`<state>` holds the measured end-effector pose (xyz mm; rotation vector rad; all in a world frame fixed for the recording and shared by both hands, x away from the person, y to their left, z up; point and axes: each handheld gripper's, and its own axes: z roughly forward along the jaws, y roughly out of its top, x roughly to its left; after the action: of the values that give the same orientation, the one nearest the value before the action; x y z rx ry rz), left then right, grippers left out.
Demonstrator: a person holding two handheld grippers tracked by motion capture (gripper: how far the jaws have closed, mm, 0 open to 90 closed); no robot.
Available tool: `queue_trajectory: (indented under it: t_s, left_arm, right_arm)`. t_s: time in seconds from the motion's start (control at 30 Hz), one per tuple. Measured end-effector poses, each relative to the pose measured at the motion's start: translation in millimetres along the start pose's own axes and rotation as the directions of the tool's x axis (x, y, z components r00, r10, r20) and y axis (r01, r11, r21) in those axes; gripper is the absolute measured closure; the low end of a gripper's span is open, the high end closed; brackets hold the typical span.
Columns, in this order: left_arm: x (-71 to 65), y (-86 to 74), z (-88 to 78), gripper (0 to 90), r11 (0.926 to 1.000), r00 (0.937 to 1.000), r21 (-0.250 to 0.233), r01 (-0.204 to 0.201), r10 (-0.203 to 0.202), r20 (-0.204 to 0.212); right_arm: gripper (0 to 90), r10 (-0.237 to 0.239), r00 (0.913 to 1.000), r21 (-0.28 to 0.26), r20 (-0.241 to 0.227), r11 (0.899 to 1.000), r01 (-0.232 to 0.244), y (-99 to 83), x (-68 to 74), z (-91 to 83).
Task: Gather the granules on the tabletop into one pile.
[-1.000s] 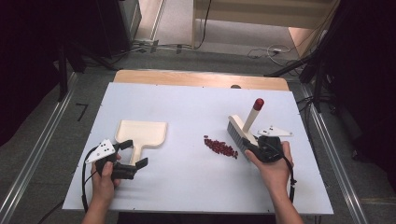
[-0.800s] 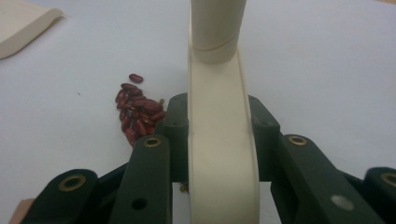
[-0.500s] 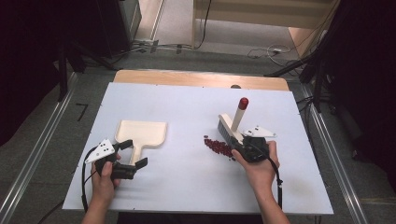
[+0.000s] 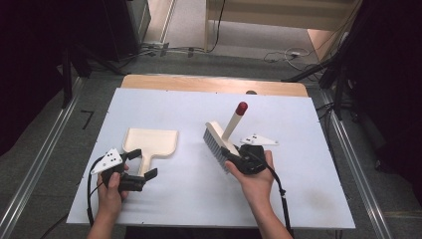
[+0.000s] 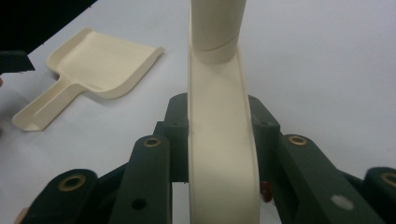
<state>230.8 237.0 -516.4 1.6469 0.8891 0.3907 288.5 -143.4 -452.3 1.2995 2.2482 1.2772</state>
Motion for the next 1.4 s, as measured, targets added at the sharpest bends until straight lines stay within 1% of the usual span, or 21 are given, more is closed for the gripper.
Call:
queue_trajectory:
  t_s: [0.1, 0.23, 0.33, 0.63, 0.67, 0.73, 0.8, 0.83, 0.87, 0.93, 0.97, 1.0, 1.03, 1.13, 1.17, 1.23, 1.27, 1.3, 1.33, 1.37, 1.4]
  left_arm:
    - [0.1, 0.0, -0.2, 1.5, 1.0, 1.0, -0.001, 0.001, -0.001, 0.001]
    - [0.4, 0.1, -0.1, 1.5, 1.0, 1.0, -0.004, 0.003, -0.003, 0.003]
    - [0.5, 0.1, 0.1, 1.5, 1.0, 1.0, -0.001, 0.0, 0.0, 0.003]
    - [0.1, 0.1, 0.4, 1.5, 1.0, 1.0, 0.002, 0.0, 0.0, -0.001]
    - [0.1, 0.1, 0.4, 1.5, 1.0, 1.0, 0.003, 0.0, 0.0, -0.001]
    - [0.1, 0.0, 0.3, 1.5, 1.0, 1.0, 0.002, 0.0, 0.0, -0.001]
    - [0.0, 0.0, 0.2, 1.5, 1.0, 1.0, 0.002, -0.001, 0.001, -0.001]
    - [-0.1, 0.0, 0.2, 1.5, 1.0, 1.0, 0.002, 0.0, 0.0, 0.0]
    - [0.0, 0.0, 0.1, 1.5, 1.0, 1.0, 0.002, 0.0, 0.0, 0.0]
    - [0.3, 0.0, 0.2, 1.5, 1.0, 1.0, 0.001, 0.0, 0.0, 0.0]
    - [0.3, 0.0, 0.3, 1.5, 1.0, 1.0, 0.001, 0.001, -0.001, 0.0]
    - [0.4, 0.1, 0.4, 1.5, 1.0, 1.0, 0.001, 0.001, -0.001, 0.0]
    - [0.3, 0.1, 0.4, 1.5, 1.0, 1.0, 0.001, 0.002, -0.002, -0.001]
    - [0.3, 0.1, 0.4, 1.5, 1.0, 1.0, 0.003, 0.0, 0.0, -0.003]
    - [0.1, 0.1, 0.4, 1.5, 1.0, 1.0, 0.003, 0.0, 0.0, -0.004]
    - [-0.1, 0.0, 0.6, 1.5, 1.0, 1.0, 0.004, -0.001, 0.001, -0.004]
    - [-0.2, 0.0, 0.8, 1.5, 1.0, 1.0, 0.004, 0.0, 0.0, -0.004]
    - [-0.2, -0.1, 0.9, 1.5, 1.0, 1.0, 0.004, 0.0, 0.0, -0.005]
    - [-0.2, -0.1, 0.9, 1.5, 1.0, 1.0, 0.004, -0.001, 0.001, -0.005]
    - [-0.2, -0.1, 0.9, 1.5, 1.0, 1.0, 0.004, -0.001, 0.001, -0.004]
    - [-0.3, -0.2, 1.0, 1.5, 1.0, 1.0, 0.005, -0.001, 0.001, -0.004]
  right_arm:
    - [65.6, 0.01, 0.9996, 0.015, 0.028, 1.0, -0.01, -2.9, 3.8, 9.5]
    - [65.6, 0.044, 0.9974, 0.024, 0.057, 0.999, -0.046, -8.0, -5.2, 12.2]
    - [65.6, 0.072, 0.995, 0.018, 0.07, 0.997, -0.073, -12.1, -14.8, 6.8]
    - [65.6, 0.095, 0.991, 0.014, 0.094, 0.995, -0.097, -23.4, -38.8, -12.6]
    - [65.6, 0.092, 0.9919, 0.006, 0.087, 0.996, -0.093, -23.8, -40.4, -14.1]
    - [65.6, 0.065, 0.9954, 0.004, 0.071, 0.998, -0.065, -22.4, -42.1, -17.7]
    - [65.6, 0.011, 0.9999, -0.009, 0.007, 1.0, -0.01, -18.4, -43.8, -23.8]
    - [65.6, -0.022, 0.9997, -0.02, -0.003, 1.0, 0.022, -15.7, -43.8, -28.7]
    - [65.6, -0.069, 0.9976, -0.029, -0.009, 0.997, 0.069, -12.3, -44.3, -34.0]
    - [65.6, -0.156, 0.9871, -0.027, -0.036, 0.987, 0.155, -5.5, -48.0, -44.3]
    - [65.6, -0.185, 0.9812, -0.02, -0.054, 0.983, 0.184, -2.9, -50.8, -48.6]
    - [65.5, -0.216, 0.9731, -0.021, -0.078, 0.976, 0.215, -1.4, -54.3, -52.0]
    - [65.6, -0.241, 0.9635, -0.02, -0.117, 0.97, 0.24, -0.8, -58.7, -54.4]
    - [65.5, -0.272, 0.9356, -0.013, -0.225, 0.961, 0.276, -3.9, -69.7, -56.5]
    - [65.5, -0.273, 0.9296, -0.001, -0.248, 0.96, 0.281, -5.7, -72.3, -55.5]
    - [65.6, -0.285, 0.9166, 0.026, -0.281, 0.952, 0.304, -10.0, -76.6, -51.8]
    - [65.6, -0.301, 0.9091, 0.04, -0.288, 0.945, 0.326, -12.4, -78.1, -49.8]
    - [65.6, -0.328, 0.8986, 0.051, -0.291, 0.933, 0.357, -14.6, -78.5, -47.7]
    - [65.6, -0.344, 0.8922, 0.061, -0.293, 0.924, 0.376, -16.3, -78.9, -45.3]
    - [65.6, -0.335, 0.8912, 0.074, -0.306, 0.925, 0.373, -17.2, -80.0, -42.8]
    - [65.6, -0.334, 0.8849, 0.08, -0.324, 0.922, 0.378, -18.2, -81.4, -40.3]
